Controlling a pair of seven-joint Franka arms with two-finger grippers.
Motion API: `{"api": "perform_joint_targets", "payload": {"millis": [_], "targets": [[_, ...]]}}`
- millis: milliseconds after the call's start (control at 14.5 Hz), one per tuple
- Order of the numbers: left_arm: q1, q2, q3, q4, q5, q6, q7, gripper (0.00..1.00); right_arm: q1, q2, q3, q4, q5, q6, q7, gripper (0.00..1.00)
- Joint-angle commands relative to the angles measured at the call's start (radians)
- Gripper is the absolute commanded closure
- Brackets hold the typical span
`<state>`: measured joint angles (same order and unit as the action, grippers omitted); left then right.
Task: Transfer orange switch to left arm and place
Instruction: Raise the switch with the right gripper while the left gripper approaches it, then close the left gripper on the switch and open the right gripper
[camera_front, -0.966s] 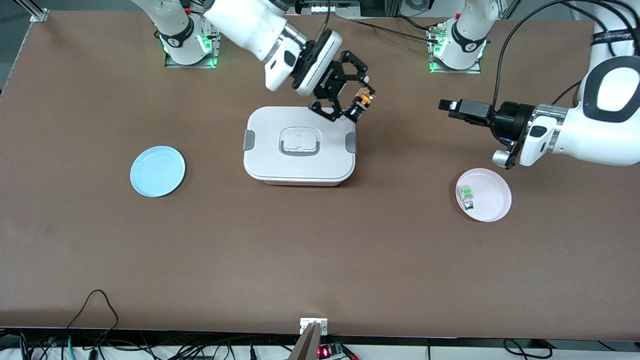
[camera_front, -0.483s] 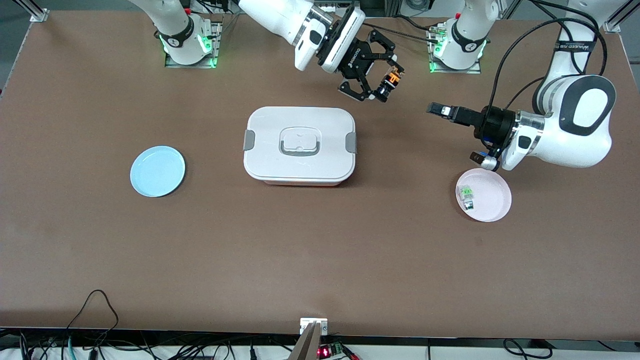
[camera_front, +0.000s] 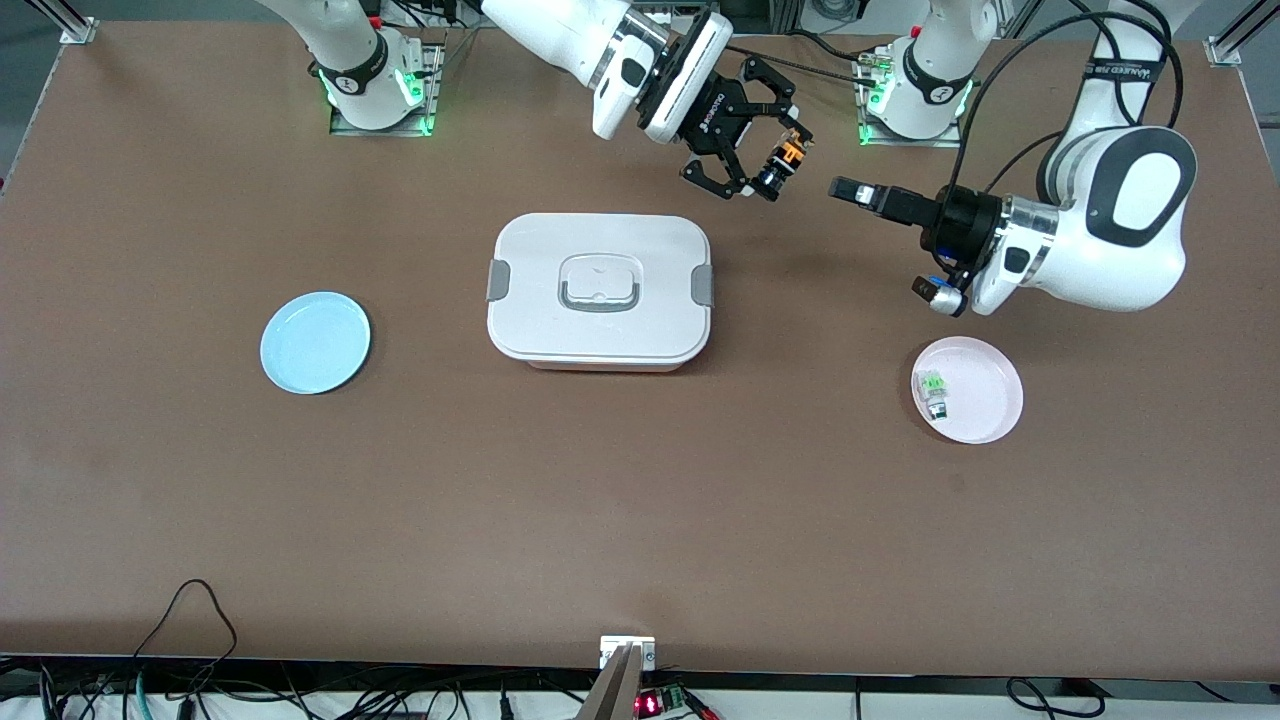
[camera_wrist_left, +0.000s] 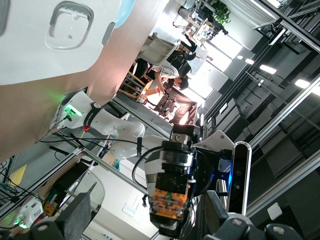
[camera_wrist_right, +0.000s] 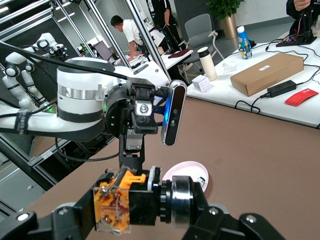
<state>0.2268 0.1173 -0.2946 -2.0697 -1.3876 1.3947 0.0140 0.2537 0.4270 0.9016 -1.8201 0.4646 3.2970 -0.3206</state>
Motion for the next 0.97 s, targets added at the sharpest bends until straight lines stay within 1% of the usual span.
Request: {"api": "perform_joint_targets", "payload": {"millis": [0,69,345,414,552,621,690,759,828,897], "targets": [[0.002,-0.064,-0.032,-0.036,-0.067,0.046,-0.058,0.00,0.015,0.015,-0.001,0.025,0.011,0.016,0.000,1.00],[0.002,-0.065,-0.052,-0.036,-0.068,0.061,-0.063,0.00,0.015,0.015,-0.001,0.025,0.011,0.016,0.000,1.00],[0.002,-0.079,-0.093,-0.050,-0.091,0.105,-0.069,0.01,0.015,0.015,-0.001,0.028,0.011,0.016,0.000,1.00],[0.002,-0.081,-0.104,-0.053,-0.093,0.112,-0.080,0.06,0.015,0.015,-0.001,0.030,0.011,0.016,0.000,1.00],[0.002,-0.085,-0.110,-0.053,-0.096,0.112,-0.091,0.23,0.015,0.015,-0.001,0.030,0.011,0.016,0.000,1.00],[0.002,-0.087,-0.110,-0.053,-0.096,0.112,-0.095,0.28,0.015,0.015,-0.001,0.028,0.011,0.016,0.000,1.00],[0.002,-0.088,-0.109,-0.053,-0.096,0.112,-0.097,0.32,0.015,0.015,-0.001,0.030,0.011,0.016,0.000,1.00],[0.002,-0.091,-0.110,-0.055,-0.096,0.112,-0.098,0.40,0.015,0.018,-0.003,0.030,0.011,0.016,0.000,1.00],[0.002,-0.096,-0.110,-0.053,-0.094,0.112,-0.111,0.51,0.015,0.021,-0.003,0.030,0.008,0.016,0.000,1.00],[0.002,-0.097,-0.110,-0.053,-0.094,0.112,-0.126,0.66,0.015,0.022,-0.003,0.030,0.006,0.016,0.000,1.00]]}}
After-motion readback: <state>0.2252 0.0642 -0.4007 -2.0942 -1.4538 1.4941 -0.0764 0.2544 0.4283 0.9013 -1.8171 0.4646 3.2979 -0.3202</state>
